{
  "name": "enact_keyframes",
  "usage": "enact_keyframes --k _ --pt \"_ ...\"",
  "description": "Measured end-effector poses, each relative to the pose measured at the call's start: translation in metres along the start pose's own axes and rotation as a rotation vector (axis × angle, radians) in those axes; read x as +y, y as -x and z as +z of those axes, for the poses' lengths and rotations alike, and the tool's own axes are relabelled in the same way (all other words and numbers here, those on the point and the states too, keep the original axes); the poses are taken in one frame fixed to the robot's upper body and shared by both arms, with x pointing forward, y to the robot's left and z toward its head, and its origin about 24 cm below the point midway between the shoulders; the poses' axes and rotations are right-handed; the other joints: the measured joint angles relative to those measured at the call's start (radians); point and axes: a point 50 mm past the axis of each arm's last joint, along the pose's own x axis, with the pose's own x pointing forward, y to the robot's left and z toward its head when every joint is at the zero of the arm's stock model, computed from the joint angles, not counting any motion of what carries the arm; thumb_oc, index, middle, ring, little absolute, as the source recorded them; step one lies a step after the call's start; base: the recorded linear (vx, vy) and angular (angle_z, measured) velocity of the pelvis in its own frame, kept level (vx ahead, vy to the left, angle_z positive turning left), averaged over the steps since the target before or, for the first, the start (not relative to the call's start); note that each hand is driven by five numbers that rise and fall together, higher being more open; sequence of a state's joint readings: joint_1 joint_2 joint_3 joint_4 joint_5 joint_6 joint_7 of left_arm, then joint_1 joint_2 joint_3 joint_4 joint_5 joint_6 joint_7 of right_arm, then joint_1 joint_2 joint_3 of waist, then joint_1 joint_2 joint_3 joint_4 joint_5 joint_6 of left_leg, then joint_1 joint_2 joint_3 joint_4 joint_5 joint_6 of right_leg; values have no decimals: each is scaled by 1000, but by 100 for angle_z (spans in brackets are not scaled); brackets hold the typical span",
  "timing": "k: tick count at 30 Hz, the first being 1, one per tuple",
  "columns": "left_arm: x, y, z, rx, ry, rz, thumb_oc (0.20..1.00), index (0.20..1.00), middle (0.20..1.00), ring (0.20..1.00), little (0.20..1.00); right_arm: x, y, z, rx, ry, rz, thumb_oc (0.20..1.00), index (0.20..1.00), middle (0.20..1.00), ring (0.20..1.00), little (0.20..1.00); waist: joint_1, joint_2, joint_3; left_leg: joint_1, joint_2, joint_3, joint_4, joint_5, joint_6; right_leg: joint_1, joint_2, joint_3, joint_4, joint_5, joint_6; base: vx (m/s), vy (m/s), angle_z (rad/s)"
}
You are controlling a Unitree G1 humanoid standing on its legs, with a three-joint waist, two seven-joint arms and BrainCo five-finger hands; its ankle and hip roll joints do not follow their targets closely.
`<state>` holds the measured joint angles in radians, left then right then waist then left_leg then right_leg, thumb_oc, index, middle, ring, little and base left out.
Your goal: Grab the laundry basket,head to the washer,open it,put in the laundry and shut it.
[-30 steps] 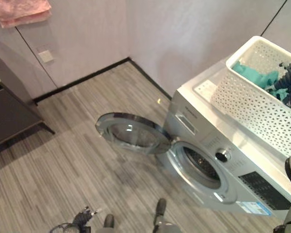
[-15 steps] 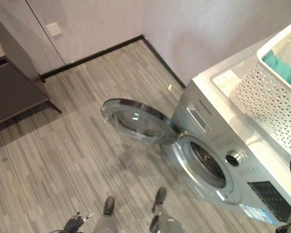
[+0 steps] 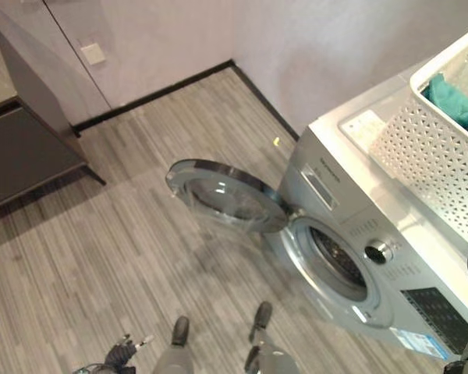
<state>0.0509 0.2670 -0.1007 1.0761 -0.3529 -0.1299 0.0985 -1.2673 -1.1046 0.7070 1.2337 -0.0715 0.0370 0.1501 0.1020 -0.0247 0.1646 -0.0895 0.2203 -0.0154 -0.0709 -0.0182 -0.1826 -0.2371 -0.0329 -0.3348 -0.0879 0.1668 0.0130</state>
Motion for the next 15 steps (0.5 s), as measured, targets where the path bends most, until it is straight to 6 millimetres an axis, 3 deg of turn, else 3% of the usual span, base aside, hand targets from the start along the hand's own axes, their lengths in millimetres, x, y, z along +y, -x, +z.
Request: enact_keyframes --k 1,5,11,15 --pt "-4 -2 7 -15 -5 -3 1000 1000 1000 1000 1000 -10 1 1 -20 -110 -67 200 200 200 200 200 -3 4 -2 8 -1 -1 -1 0 0 7 -1 0 0 2 -1 46 45 0" --pt "-9 -3 8 -16 -2 -6 1000 1000 1000 1000 1000 -20 3 6 -57 -250 -185 200 200 200 200 200 -5 24 -7 56 -2 2 -4 0 0 57 -4 1 0 -1 3 34 47 2" --pt "-11 -2 6 -20 -34 7 1000 1000 1000 1000 1000 -40 8 19 -137 -409 -347 200 200 200 200 200 -5 34 -16 90 -4 0 -4 -1 2 93 -5 1 0 -6 8 17 37 1" --pt "-16 -1 15 -69 -35 -4 1000 1000 1000 1000 1000 -65 17 12 -138 -465 -494 200 200 200 200 200 2 41 -40 108 -4 -6 0 -5 8 125 -11 -4 0 -17 15 9 47 6"
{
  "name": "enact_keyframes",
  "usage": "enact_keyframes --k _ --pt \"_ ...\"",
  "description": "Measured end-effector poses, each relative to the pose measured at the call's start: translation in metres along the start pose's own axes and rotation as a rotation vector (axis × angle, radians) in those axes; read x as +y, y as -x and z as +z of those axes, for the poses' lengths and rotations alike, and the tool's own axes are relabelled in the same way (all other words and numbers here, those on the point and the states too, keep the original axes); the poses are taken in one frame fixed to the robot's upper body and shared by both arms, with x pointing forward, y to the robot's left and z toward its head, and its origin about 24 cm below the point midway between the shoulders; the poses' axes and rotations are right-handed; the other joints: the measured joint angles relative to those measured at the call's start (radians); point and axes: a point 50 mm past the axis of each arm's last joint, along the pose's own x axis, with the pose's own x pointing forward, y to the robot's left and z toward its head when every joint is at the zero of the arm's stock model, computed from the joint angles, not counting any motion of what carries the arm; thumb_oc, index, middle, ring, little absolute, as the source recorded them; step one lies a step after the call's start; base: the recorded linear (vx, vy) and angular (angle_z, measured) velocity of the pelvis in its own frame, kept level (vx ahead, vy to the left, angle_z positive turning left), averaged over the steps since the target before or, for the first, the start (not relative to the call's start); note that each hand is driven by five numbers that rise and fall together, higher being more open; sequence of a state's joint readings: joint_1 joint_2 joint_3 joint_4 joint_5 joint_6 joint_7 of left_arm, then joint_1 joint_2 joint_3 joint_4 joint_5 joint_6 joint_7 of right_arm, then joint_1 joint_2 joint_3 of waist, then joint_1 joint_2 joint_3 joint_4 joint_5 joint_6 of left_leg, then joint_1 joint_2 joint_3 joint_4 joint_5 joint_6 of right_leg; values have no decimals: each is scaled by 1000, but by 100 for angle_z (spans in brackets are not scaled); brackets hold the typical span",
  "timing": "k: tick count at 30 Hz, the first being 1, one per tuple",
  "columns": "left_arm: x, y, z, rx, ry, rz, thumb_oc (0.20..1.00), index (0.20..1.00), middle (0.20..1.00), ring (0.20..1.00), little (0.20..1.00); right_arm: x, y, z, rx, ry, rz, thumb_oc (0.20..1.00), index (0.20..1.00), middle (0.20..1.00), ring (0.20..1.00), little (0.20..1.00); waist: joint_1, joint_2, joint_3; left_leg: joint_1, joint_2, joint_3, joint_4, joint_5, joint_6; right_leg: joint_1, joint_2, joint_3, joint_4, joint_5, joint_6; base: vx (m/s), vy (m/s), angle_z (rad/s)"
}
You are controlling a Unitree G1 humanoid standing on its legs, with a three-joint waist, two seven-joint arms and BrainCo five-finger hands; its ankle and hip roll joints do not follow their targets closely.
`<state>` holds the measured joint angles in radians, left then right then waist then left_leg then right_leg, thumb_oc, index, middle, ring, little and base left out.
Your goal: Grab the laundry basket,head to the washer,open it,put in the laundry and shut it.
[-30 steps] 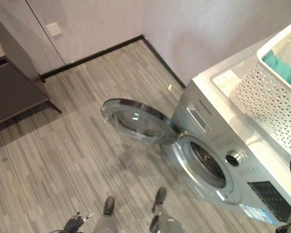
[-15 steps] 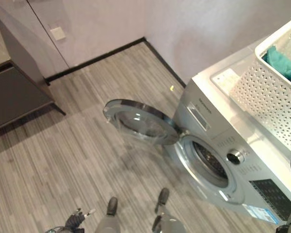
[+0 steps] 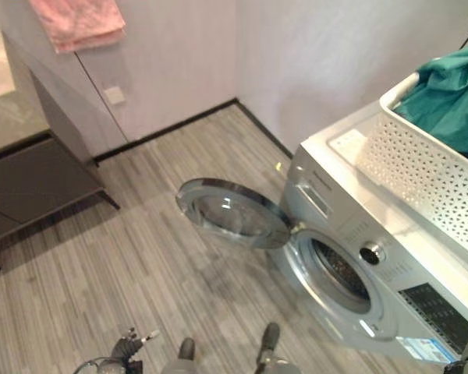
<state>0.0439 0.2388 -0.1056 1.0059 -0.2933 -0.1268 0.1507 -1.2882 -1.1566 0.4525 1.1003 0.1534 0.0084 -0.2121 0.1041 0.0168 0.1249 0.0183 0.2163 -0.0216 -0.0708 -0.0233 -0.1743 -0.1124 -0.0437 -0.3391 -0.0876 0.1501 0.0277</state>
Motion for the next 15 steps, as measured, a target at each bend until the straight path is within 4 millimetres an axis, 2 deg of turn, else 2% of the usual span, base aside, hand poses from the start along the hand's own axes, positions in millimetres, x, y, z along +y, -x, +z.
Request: enact_keyframes --k 1,3,4,6,11,13,15 --pt "-1 2 3 -32 -10 -8 1000 1000 1000 1000 1000 -20 -1 14 -65 -5 -87 200 200 200 200 200 0 8 -6 17 -4 0 -2 0 3 17 -4 -1 0 0 2 -2 44 9" --pt "-3 3 3 -41 -43 -7 1000 1000 1000 1000 1000 -38 -1 26 -120 -17 -177 200 200 200 200 200 -6 11 -22 36 -7 -2 -1 -3 8 38 -8 -3 0 -5 8 -16 67 5" --pt "-3 3 6 -56 -48 -7 1000 1000 1000 1000 1000 -50 -1 29 -137 -21 -236 200 200 200 200 200 -10 4 -43 39 -9 -2 0 -4 10 42 -11 -4 0 -6 9 -24 74 2" --pt "-4 4 14 -95 -45 -10 1000 1000 1000 1000 1000 -69 0 38 -173 -27 -312 200 200 200 200 200 -9 3 -45 52 -15 -2 -2 -5 11 55 -14 -4 0 -5 12 -33 56 1" --pt "0 5 30 -174 -80 -5 1000 1000 1000 1000 1000 -82 16 83 -395 -127 -394 200 200 200 200 200 -34 -1 -64 67 -28 0 -1 -10 26 67 -29 -1 -6 -2 20 -62 90 -1" --pt "-3 7 39 -217 -80 -15 1000 1000 1000 1000 1000 -86 27 95 -490 -171 -427 200 200 200 200 200 -37 -3 -68 69 -33 -1 -1 -10 32 70 -33 -1 -6 -1 21 -57 74 1" --pt "-4 8 44 -246 -102 -22 1000 1000 1000 1000 1000 -86 34 97 -539 -179 -448 200 200 200 200 200 -40 -9 -78 70 -38 0 -1 -11 35 70 -38 0 -7 1 24 -90 117 1"
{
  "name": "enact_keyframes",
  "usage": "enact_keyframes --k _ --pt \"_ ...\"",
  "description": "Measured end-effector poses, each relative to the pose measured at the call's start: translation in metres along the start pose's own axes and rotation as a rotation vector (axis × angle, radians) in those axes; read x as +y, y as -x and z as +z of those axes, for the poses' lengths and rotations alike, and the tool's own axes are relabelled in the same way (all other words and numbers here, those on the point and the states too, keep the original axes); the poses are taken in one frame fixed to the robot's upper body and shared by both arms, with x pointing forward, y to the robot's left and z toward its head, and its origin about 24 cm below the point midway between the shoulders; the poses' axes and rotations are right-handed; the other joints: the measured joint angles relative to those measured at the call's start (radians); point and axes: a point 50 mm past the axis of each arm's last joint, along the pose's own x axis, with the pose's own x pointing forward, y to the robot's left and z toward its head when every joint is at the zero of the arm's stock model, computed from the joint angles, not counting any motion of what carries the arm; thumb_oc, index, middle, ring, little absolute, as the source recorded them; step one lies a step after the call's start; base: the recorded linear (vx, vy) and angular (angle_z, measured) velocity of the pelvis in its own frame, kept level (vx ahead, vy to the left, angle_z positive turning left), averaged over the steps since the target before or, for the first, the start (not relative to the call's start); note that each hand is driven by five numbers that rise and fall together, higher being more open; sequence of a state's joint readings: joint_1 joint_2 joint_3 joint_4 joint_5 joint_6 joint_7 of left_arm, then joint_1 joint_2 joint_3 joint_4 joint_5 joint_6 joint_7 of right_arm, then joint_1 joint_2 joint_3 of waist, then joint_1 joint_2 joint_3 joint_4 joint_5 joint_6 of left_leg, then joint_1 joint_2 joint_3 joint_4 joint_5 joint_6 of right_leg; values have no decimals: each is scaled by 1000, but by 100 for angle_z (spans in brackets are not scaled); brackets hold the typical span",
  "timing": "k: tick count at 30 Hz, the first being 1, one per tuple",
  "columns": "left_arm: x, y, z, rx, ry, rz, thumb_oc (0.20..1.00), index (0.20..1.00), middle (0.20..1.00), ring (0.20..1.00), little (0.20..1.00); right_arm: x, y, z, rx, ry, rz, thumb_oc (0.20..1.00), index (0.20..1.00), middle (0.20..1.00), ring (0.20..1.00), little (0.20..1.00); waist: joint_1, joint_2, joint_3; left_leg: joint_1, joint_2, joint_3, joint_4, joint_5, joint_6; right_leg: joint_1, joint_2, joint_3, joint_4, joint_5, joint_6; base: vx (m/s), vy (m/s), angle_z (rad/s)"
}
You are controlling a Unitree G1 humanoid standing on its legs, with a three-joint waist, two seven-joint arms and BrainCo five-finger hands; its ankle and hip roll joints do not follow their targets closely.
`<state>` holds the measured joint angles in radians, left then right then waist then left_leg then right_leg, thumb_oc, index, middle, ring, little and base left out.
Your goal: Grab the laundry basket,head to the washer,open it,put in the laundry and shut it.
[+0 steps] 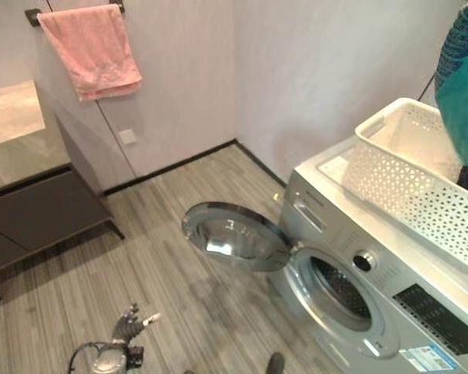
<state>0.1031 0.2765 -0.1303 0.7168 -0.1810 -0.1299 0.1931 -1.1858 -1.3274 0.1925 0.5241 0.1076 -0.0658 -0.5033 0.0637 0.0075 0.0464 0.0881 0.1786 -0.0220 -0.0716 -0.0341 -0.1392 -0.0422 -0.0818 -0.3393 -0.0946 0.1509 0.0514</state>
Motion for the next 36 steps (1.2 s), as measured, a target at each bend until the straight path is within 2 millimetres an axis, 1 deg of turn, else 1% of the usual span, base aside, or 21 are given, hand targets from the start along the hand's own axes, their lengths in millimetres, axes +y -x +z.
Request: enact_keyframes --k 3,5,7,10,11,12,14,15,17,20,22,23,25,28,29,30,32,33,34,35,36 --pt "1 0 18 -85 -33 -11 1000 1000 1000 1000 1000 -6 4 13 -72 -26 -39 200 200 200 200 200 -12 -3 -3 3 -18 0 -5 5 8 -2 -20 2 6 8 12 -97 149 1" --pt "8 -1 27 -126 -55 -1 1000 1000 1000 1000 1000 -8 8 21 -117 -36 -54 200 200 200 200 200 -21 -4 -3 10 -31 5 -13 5 17 1 -30 8 6 11 18 -108 173 -8" --pt "15 -1 40 -184 -97 4 1000 1000 1000 1000 1000 -12 8 36 -175 -75 -68 200 200 200 200 200 -29 -6 -3 31 -57 28 -19 6 24 -1 -50 33 7 24 28 -117 199 -24" --pt "16 1 59 -265 -96 2 1000 1000 1000 1000 1000 -10 12 48 -234 -98 -68 200 200 200 200 200 -39 -13 -8 42 -83 45 -20 1 48 1 -73 61 7 27 48 -85 165 -20" --pt "16 3 64 -289 -96 0 1000 1000 1000 1000 1000 -9 15 50 -240 -113 -69 200 200 200 200 200 -40 -17 -10 52 -89 57 -20 -1 52 1 -77 71 7 31 49 -64 168 -28" --pt "17 8 75 -345 -87 0 1000 1000 1000 1000 1000 -6 24 53 -259 -153 -62 200 200 200 200 200 -39 -27 -16 55 -97 67 -21 -5 61 2 -86 84 7 34 54 -63 166 -21" --pt "19 11 87 -397 -98 -7 1000 1000 1000 1000 1000 -2 33 55 -280 -170 -33 200 200 200 200 200 -58 -32 -23 61 -112 72 -20 -7 69 3 -97 88 7 36 62 -65 168 -13" --pt "21 16 101 -470 -140 -16 1000 1000 1000 1000 1000 -1 42 58 -303 -193 -18 200 200 200 200 200 -55 -35 -22 69 -121 85 -20 -8 76 7 -106 100 7 41 68 -70 180 -17" --pt "26 22 120 -556 -198 -21 1000 1000 1000 1000 1000 2 54 62 -332 -207 16 200 200 200 200 200 -65 -35 -25 86 -141 90 -20 -14 85 10 -113 118 7 47 78 -62 156 -20" --pt "28 32 154 -699 -281 -39 1000 1000 1000 1000 1000 15 81 65 -349 -254 112 200 200 200 200 200 -82 -32 -28 100 -177 115 -20 -20 103 10 -141 144 8 61 96 -82 191 -19" --pt "28 45 183 -826 -328 -66 1000 1000 1000 1000 1000 25 114 52 -271 -308 182 200 200 200 200 200 -86 -42 -31 103 -196 120 -20 -22 117 10 -164 158 8 69 107 -130 248 -18" --pt "26 51 199 -894 -374 -75 1000 1000 1000 1000 1000 33 129 47 -228 -333 231 200 200 200 200 200 -106 -44 -32 111 -222 130 -17 -21 127 4 -177 172 8 80 119 -109 180 -19" --pt "23 63 241 -1043 -482 -90 1000 1000 1000 1000 1000 53 156 45 -137 -420 317 200 200 200 200 200 -103 -47 -25 111 -245 156 -20 -18 144 -4 -210 179 8 99 125 -111 96 -29" --pt "13 76 289 -1188 -539 -97 1000 1000 1000 1000 1000 66 179 36 -52 -417 429 200 200 200 200 200 -104 -46 -22 119 -283 175 -11 -24 166 -9 -256 156 23 95 136 -138 85 -16" --pt "10 80 299 -1212 -562 -110 1000 1000 1000 1000 1000 70 188 32 -8 -432 449 200 200 200 200 200 -109 -54 -17 120 -286 175 -10 -23 170 -10 -267 132 33 80 138 -101 35 -1" --pt "-2 91 317 -1266 -592 -178 1000 1000 1000 1000 1000 79 206 27 62 -449 524 200 200 200 200 200 -104 -38 -5 119 -268 175 -11 -25 183 -13 -281 74 70 42 135 -59 13 5" --pt "-19 95 320 -1260 -604 -303 1000 1000 1000 1000 1000 87 217 30 69 -453 631 200 200 200 200 200 -98 -4 3 119 -237 173 -12 -17 175 -25 -279 49 190 10 133 -16 1 1" --pt "-26 96 318 -1239 -615 -388 1000 1000 1000 1000 1000 90 220 34 60 -471 674 200 200 200 200 200 -88 -4 -2 119 -234 176 -15 -14 168 -16 -280 48 204 1 144 5 5 -10" --pt "-29 97 316 -1225 -636 -430 1000 1000 1000 1000 1000 90 221 37 48 -482 691 200 200 200 200 200 -80 -13 -3 120 -240 179 -16 -11 164 -2 -280 51 184 -7 151 44 -25 -23" --pt "-39 91 301 -1102 -632 -596 1000 1000 1000 1000 1000 94 221 47 21 -528 727 200 200 200 200 200 -70 -1 8 115 -226 193 -19 -5 149 9 -256 54 139 1 147 37 -53 -22" --pt "-45 87 292 -1022 -648 -680 1000 1000 1000 1000 1000 98 223 50 22 -553 751 200 200 200 200 200 -69 7 10 116 -220 196 -19 -4 146 11 -249 56 133 2 145 13 -72 -20"
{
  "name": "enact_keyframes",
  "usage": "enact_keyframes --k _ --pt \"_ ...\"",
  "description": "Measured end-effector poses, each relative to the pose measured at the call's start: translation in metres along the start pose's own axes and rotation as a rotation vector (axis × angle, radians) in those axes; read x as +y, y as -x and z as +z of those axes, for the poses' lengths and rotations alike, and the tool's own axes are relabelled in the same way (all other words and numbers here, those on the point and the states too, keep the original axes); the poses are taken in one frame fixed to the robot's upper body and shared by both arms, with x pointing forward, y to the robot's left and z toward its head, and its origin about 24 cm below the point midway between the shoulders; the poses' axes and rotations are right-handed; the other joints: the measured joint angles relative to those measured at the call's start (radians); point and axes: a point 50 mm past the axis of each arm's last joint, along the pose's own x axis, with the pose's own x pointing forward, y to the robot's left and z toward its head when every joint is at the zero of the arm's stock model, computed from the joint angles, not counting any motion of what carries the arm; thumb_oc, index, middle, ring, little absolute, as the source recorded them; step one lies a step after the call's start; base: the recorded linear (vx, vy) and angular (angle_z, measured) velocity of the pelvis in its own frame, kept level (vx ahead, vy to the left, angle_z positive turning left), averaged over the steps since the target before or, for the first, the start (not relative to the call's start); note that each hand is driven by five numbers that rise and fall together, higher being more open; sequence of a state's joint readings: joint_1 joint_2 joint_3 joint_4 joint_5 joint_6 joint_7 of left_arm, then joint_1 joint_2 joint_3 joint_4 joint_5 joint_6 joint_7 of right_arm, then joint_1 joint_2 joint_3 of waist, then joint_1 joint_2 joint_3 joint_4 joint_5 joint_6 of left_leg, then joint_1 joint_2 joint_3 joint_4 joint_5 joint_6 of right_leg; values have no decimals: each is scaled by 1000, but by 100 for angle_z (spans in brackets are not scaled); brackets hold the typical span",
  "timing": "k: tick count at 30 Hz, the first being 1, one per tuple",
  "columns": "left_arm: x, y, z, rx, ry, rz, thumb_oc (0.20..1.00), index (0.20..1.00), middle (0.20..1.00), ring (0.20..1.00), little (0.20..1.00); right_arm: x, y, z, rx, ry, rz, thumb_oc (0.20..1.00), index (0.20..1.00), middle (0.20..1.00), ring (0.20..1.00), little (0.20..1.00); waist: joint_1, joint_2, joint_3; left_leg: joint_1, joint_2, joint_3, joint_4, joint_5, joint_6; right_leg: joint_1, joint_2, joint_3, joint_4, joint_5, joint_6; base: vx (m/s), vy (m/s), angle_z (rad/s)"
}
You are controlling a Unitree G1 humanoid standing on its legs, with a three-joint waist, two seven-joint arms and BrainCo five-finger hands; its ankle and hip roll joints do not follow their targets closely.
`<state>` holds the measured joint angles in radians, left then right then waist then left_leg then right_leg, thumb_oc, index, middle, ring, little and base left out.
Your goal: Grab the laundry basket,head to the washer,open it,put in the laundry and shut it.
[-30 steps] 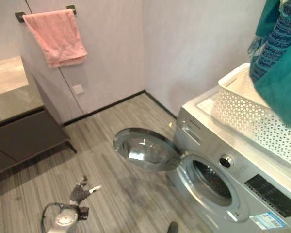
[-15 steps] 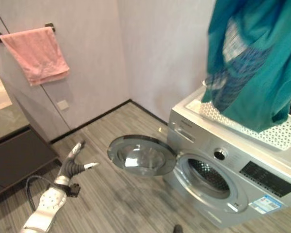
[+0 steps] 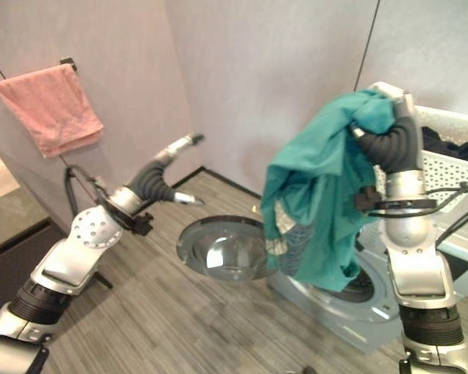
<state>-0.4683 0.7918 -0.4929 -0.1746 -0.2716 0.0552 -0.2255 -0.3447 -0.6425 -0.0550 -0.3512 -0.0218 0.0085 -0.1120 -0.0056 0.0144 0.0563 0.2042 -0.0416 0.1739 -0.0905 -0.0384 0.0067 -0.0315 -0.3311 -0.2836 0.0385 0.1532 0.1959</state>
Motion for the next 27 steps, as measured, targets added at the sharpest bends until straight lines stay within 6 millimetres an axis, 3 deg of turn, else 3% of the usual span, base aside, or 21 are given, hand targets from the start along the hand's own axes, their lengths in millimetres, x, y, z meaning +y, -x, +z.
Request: enact_keyframes --k 2,6,8,13,17,23,27 --pt "-27 -2 -5 80 61 -236 1000 1000 1000 1000 1000 18 0 1 -2 -47 85 200 200 200 200 200 -6 9 2 -2 10 1 2 0 -4 8 13 -3 -19 4 -6 -15 -48 -6" --pt "-43 -16 10 27 108 -342 1000 1000 1000 1000 1000 31 -3 1 1 -54 155 200 200 200 200 200 -4 7 8 4 12 0 1 -4 -10 19 13 -6 -29 6 -6 13 -55 0" --pt "-48 -21 14 4 144 -341 1000 1000 1000 1000 1000 31 -7 2 -10 -53 151 200 200 200 200 200 -4 6 8 5 10 -1 1 -4 -10 21 12 -8 -32 6 -6 21 -62 0" --pt "-80 -48 31 -85 346 -351 1000 1000 1000 1000 1000 26 -29 3 -14 -12 94 200 200 200 200 200 -7 -1 13 -5 14 -11 2 -2 -11 32 16 -24 -58 12 -8 10 -83 6" --pt "-92 -59 32 -105 444 -330 1000 1000 1000 1000 1000 23 -38 -3 13 -5 67 200 200 200 200 200 -6 -1 13 -17 14 -19 3 -2 -11 31 19 -27 -69 20 -9 -7 -44 6" --pt "-89 -63 15 -65 492 -169 1000 1000 1000 1000 1000 24 -38 -3 19 -21 49 200 200 200 200 200 -6 -2 14 -24 14 -24 1 -2 -11 31 20 -31 -80 22 -9 -13 -48 2" --pt "-80 -59 6 -34 391 -85 1000 1000 1000 1000 1000 23 -37 -3 21 -27 40 200 200 200 200 200 -3 -3 14 -32 14 -24 1 -2 -11 29 23 -32 -96 30 -9 4 -39 0"
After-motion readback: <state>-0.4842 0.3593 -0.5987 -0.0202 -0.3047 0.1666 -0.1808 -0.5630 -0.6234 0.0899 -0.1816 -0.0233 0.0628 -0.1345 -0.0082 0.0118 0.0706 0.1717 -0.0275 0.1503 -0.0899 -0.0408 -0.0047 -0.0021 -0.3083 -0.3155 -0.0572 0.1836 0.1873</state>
